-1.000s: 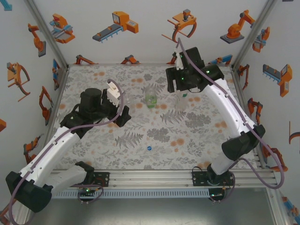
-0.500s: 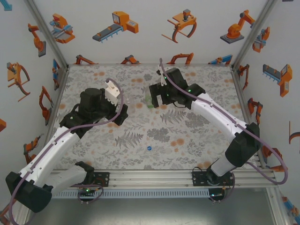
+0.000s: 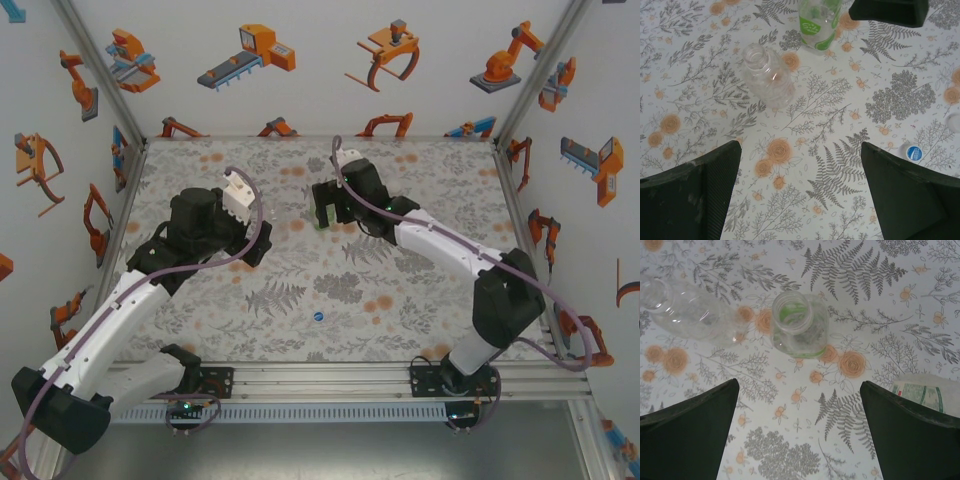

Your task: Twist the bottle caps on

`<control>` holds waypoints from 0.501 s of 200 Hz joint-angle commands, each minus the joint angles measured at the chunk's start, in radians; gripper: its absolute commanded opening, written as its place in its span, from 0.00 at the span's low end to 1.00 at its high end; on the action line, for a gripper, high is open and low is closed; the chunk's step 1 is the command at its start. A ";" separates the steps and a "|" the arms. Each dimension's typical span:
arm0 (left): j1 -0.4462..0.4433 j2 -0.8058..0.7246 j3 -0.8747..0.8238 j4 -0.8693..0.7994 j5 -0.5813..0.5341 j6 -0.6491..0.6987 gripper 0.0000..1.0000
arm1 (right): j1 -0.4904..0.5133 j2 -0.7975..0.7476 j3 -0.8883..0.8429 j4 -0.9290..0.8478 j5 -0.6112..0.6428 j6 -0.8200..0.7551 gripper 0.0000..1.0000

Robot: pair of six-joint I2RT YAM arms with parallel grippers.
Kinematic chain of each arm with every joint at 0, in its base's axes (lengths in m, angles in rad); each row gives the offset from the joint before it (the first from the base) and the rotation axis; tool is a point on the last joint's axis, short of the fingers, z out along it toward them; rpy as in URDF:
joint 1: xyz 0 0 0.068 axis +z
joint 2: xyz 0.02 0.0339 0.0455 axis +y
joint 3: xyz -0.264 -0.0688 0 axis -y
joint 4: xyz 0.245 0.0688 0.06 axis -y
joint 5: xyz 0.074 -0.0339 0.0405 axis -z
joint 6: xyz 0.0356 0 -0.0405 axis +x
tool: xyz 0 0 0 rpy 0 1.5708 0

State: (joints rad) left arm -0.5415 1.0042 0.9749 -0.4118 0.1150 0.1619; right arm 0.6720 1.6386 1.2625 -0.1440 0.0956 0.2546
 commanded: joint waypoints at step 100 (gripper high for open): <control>0.007 -0.014 -0.001 0.009 -0.022 0.004 0.97 | 0.009 0.294 0.154 0.139 0.057 0.022 0.94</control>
State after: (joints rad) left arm -0.5415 1.0042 0.9749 -0.4118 0.1005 0.1623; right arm 0.6720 1.9018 1.3716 -0.0353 0.1356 0.2626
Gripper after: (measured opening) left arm 0.969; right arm 0.948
